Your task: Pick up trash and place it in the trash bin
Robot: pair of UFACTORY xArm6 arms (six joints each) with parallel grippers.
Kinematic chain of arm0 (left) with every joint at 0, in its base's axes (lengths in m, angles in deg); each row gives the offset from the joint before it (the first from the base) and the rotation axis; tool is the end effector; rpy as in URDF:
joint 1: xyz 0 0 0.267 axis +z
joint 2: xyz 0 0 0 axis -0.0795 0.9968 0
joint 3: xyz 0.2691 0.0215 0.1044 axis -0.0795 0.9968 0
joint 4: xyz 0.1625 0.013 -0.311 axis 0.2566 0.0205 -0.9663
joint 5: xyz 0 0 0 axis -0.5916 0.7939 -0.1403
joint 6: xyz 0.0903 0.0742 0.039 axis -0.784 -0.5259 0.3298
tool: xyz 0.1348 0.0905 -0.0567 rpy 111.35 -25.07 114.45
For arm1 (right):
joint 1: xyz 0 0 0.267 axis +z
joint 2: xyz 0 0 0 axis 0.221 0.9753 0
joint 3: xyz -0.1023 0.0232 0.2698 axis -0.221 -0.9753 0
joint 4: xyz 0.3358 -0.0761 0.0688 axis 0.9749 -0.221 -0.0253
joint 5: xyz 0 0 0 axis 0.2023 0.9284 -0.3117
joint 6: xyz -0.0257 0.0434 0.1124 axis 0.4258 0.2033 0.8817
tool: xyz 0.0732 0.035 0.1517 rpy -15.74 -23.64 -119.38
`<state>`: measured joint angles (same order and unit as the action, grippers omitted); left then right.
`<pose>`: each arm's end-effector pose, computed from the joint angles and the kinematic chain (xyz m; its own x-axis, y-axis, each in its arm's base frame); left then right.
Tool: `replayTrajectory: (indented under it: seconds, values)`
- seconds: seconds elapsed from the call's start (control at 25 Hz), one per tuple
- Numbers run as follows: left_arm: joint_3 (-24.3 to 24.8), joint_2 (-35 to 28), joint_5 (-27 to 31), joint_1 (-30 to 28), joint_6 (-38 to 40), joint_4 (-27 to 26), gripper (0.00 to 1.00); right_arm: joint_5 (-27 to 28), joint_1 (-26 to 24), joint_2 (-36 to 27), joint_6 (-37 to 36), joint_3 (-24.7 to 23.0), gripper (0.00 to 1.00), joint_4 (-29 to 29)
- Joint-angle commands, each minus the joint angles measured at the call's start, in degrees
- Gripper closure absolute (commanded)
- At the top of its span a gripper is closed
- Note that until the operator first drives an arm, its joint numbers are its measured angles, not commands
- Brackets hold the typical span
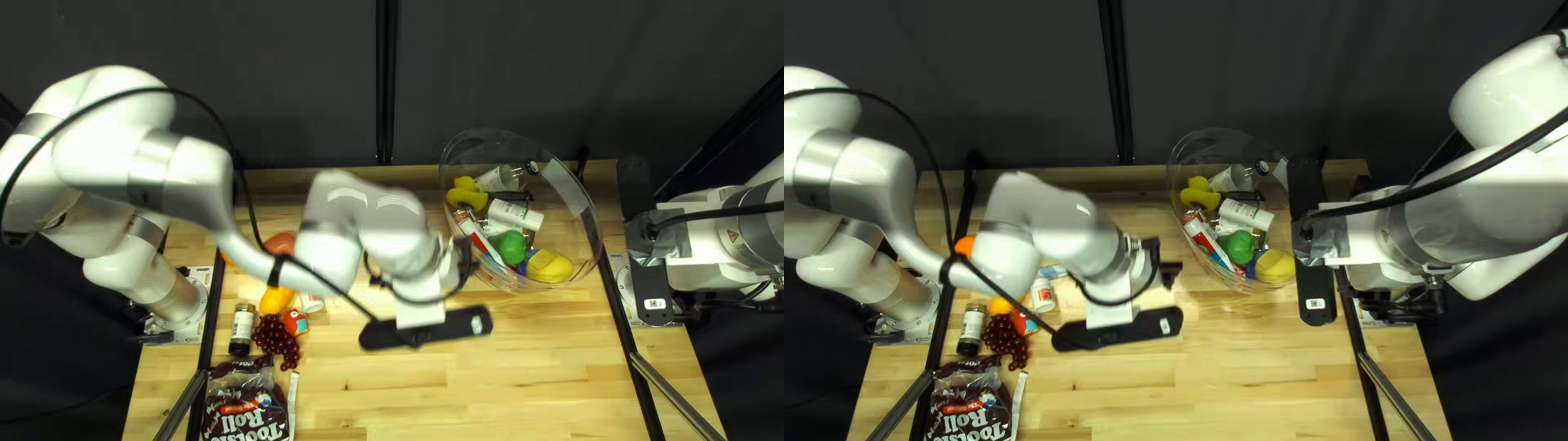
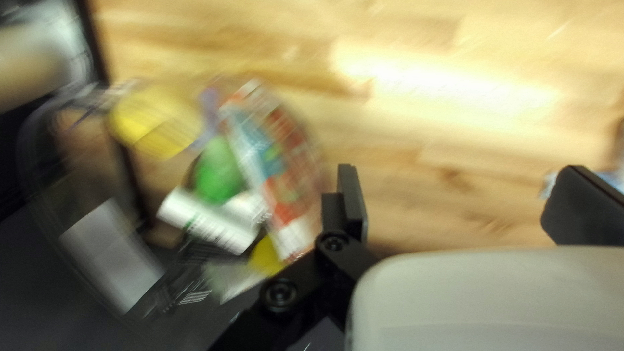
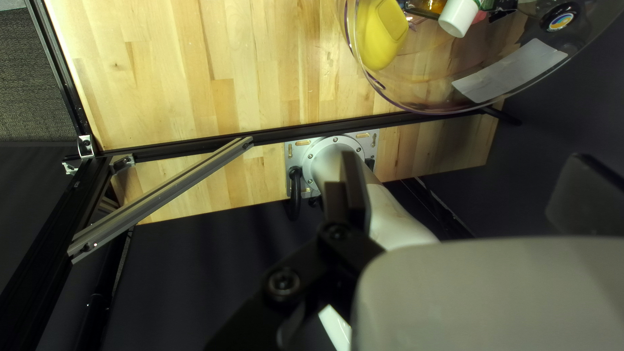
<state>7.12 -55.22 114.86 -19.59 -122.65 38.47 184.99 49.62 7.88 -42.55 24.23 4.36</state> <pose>0.5002 -0.1162 0.2033 0.0787 -0.9961 -0.0390 -0.9890 -0.0731 -0.1284 0.2539 0.1082 0.4409 0.9994 0.0216 -0.0284 0.0288 -0.9582 0.2847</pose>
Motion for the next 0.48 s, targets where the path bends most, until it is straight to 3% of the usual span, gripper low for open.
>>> replayTrajectory:
  seconds: [0.04,0.48]
  values:
    - [11.1,0.6,-7.7,2.0,-5.6,-7.9,0.00,0.0,0.0,0.0,0.0,0.0,0.00,0.0]
    - [23.9,-0.1,-11.1,8.3,-11.1,-15.3,0.00,0.0,0.0,0.0,0.0,0.0,0.00,0.0]
